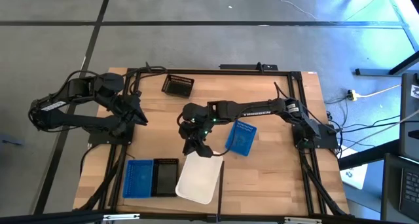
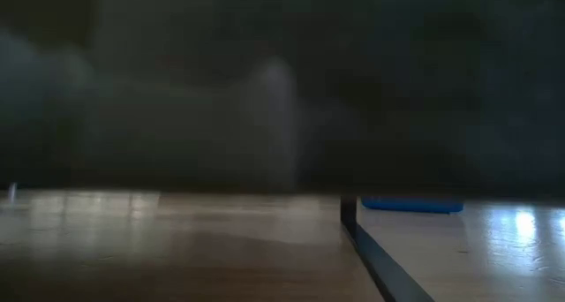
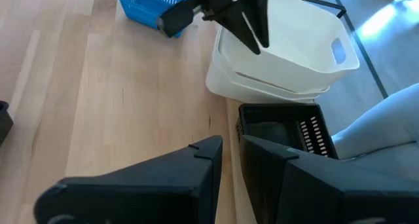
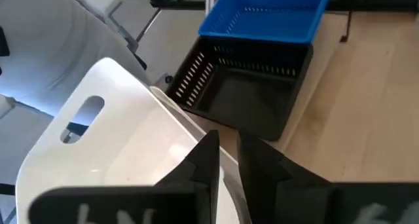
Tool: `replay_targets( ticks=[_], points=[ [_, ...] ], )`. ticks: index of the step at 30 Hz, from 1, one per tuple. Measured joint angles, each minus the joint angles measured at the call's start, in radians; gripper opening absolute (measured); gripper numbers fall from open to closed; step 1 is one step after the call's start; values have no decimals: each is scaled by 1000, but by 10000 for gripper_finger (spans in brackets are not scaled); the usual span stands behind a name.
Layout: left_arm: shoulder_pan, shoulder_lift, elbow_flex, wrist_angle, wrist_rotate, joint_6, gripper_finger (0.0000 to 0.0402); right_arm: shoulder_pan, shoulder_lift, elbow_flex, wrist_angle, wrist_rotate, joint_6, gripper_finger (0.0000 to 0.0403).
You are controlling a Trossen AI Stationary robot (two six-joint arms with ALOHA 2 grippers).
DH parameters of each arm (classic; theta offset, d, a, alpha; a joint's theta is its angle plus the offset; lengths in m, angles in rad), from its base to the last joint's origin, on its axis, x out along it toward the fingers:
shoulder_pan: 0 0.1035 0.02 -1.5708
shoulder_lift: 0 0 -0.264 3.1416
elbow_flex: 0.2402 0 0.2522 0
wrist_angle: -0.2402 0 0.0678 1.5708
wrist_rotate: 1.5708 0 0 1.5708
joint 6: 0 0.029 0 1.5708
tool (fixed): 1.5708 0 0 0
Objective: Stack baskets on shelf by color
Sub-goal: Stack the white bin on top of the white bins on the shelf
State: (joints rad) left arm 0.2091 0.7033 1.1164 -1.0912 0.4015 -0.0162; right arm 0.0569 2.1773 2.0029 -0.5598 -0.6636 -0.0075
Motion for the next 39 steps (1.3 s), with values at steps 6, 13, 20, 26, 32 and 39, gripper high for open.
replay_targets(
  ticks=[6, 13, 20, 26, 32, 39],
  points=[
    [0, 0, 0, 0, 0, 0, 47, 0, 0, 60, -10, -2, 2, 51],
    [0, 0, 0, 0, 0, 0, 47, -1, -1, 183, -152, 104, -37, 51],
    [0, 0, 0, 0, -28, -25, 47, -4, 0, 261, -418, 328, 147, 51],
    [0, 0, 0, 0, -68, -34, 47, -6, -1, 238, -584, 461, 424, 51],
    [0, 0, 0, 0, -71, -29, 47, -3, 1, 167, -579, 398, 477, 51],
    [0, 0, 0, 0, -71, -28, 47, 12, 1, 108, -516, 311, 415, 51]
  ],
)
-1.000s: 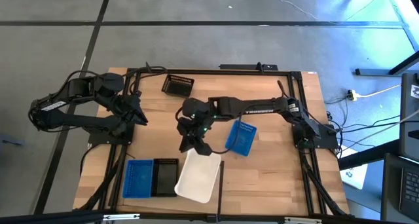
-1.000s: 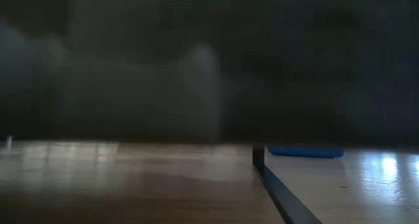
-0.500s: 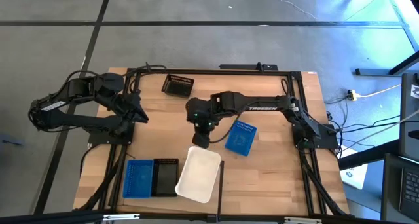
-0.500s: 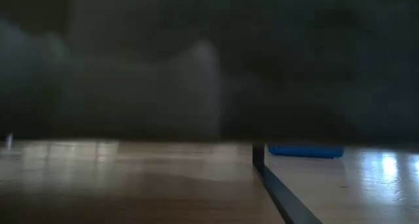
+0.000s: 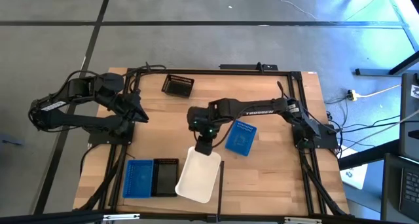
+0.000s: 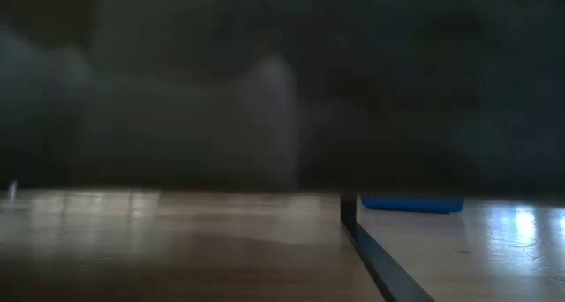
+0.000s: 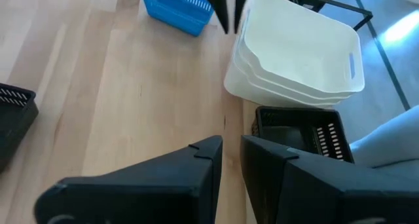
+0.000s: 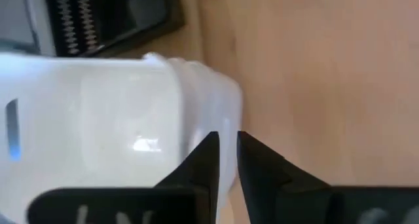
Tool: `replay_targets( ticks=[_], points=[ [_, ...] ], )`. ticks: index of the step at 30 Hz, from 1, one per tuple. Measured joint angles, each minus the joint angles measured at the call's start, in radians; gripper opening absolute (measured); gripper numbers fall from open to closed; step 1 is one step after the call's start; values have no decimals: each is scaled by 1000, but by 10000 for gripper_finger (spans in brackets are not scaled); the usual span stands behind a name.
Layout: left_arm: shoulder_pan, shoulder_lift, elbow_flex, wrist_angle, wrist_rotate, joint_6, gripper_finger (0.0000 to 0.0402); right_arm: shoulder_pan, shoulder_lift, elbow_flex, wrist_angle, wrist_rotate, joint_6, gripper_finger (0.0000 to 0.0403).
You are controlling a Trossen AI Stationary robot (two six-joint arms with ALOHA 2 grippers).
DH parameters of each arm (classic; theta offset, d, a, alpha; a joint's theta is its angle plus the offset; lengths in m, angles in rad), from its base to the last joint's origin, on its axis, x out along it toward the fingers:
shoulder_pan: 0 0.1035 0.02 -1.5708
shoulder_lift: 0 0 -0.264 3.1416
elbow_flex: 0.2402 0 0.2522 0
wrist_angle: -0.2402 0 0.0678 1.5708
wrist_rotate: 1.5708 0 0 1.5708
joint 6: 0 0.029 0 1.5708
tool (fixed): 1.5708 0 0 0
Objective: Stack baskets on shelf by color
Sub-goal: Stack the white bin on top of the white bins on the shelf, then stack the black bin on top of the black bins on the shelf
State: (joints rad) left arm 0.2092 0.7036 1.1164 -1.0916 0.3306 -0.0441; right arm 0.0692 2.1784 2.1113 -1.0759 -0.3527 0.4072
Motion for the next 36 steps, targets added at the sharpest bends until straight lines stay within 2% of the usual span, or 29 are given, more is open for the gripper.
replay_targets(
  ticks=[7, 16, 20, 28, 31, 36],
  points=[
    [0, 0, 0, 0, 0, 1, 47, 15, 0, -14, 91, -90, -50, 51],
    [0, 0, 0, 0, -1, 1, 47, 17, 0, -14, 96, -102, -90, 51],
    [0, 0, 0, 0, -42, -44, 47, 17, -13, -14, 92, -16, -96, 51],
    [0, 0, 0, 0, -255, -159, 47, -18, -108, -14, 55, 187, -19, 51],
    [0, 1, 0, 0, -305, -195, 47, -35, -139, -11, 57, 266, -19, 51],
    [0, 11, 0, 15, -430, -343, 47, -94, -142, -13, 60, 279, 21, 51]
  ],
)
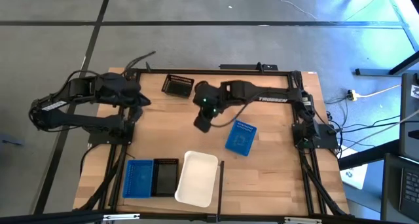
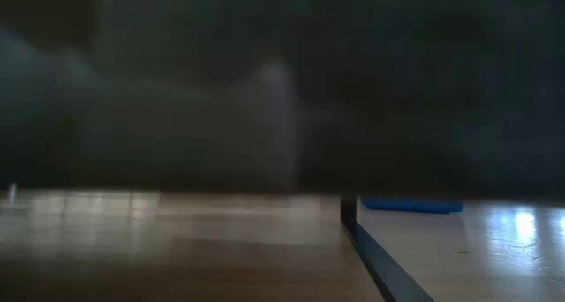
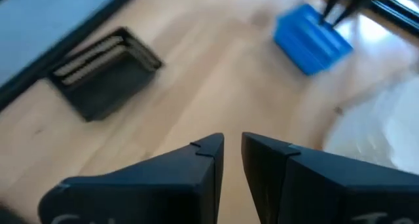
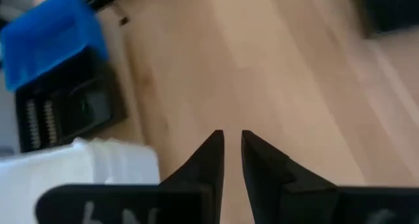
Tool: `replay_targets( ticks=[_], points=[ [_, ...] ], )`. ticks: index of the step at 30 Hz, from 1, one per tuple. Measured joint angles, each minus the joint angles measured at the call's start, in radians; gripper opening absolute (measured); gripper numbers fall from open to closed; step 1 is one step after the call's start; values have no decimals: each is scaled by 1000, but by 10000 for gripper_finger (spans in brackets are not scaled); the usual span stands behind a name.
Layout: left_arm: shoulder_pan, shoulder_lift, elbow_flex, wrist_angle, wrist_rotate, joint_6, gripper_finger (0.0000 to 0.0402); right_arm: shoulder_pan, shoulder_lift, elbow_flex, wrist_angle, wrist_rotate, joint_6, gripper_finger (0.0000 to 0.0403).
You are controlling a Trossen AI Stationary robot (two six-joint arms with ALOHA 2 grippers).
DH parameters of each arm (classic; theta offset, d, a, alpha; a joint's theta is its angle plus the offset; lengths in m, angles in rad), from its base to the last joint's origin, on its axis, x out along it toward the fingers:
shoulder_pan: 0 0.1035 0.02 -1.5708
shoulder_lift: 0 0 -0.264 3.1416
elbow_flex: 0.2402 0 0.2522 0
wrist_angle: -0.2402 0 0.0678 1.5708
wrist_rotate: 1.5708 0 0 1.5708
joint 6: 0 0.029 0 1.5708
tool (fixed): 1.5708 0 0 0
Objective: Stack baskets on shelf by color
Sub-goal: Stack the black bin on top of the black bins on the shelf
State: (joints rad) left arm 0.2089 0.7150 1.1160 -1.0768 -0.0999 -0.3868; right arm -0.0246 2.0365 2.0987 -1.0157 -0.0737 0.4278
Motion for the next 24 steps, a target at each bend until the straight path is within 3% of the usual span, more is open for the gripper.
replay_targets(
  ticks=[4, 8, 14, 24],
  points=[
    [0, 44, 0, 16, -112, -49, 47, -40, -1, 0, -7, -7, -1, 51],
    [14, 114, 0, 16, -116, -52, 47, -71, -13, 9, -10, -10, -64, 51],
    [84, 236, 0, 27, 22, -49, 47, -140, -16, 59, -11, -90, -92, 51],
    [250, 505, 0, 118, 65, 82, 47, -252, -24, 257, -234, -165, -366, 51]
  ],
)
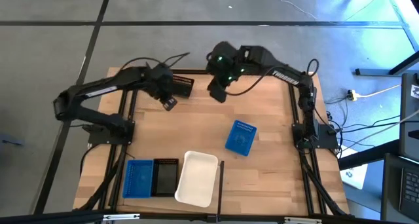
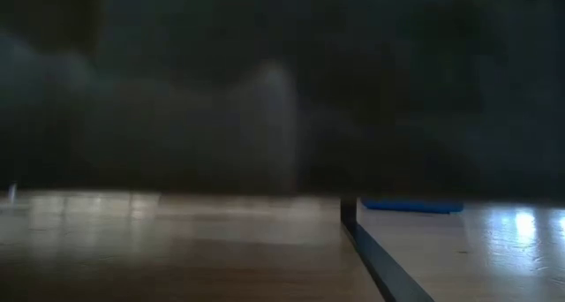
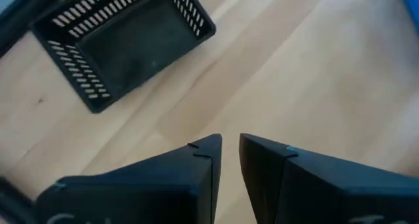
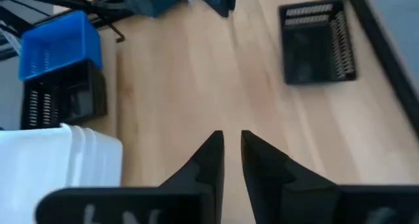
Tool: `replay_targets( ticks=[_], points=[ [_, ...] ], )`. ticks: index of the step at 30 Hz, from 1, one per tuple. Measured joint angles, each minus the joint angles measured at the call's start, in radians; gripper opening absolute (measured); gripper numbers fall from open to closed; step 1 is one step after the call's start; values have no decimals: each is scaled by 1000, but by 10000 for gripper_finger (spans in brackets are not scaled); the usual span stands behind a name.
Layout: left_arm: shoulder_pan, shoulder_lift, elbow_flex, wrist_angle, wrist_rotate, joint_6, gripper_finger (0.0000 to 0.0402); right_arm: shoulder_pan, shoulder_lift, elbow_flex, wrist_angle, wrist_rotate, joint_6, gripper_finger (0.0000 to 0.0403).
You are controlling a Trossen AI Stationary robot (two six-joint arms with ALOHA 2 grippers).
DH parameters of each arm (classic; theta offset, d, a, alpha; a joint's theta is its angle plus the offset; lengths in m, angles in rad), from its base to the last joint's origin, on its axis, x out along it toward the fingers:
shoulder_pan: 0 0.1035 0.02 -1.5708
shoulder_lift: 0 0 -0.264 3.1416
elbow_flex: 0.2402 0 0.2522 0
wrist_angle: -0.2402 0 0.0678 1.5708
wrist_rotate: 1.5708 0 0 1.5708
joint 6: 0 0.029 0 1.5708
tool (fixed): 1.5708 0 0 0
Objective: Stack baskets on shelf by color
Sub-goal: Stack the black bin on top of the black bins on the shelf
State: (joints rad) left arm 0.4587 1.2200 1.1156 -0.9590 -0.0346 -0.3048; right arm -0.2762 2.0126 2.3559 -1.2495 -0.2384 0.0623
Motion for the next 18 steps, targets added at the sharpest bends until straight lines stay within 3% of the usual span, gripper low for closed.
replay_targets(
  ticks=[9, 18],
  points=[
    [84, 221, 1, 66, 56, 51, 47, -112, -104, -37, -99, -25, -124, 51],
    [86, 357, 1, 134, 43, 228, 47, -181, -134, -37, -119, -80, -146, 51]
  ],
)
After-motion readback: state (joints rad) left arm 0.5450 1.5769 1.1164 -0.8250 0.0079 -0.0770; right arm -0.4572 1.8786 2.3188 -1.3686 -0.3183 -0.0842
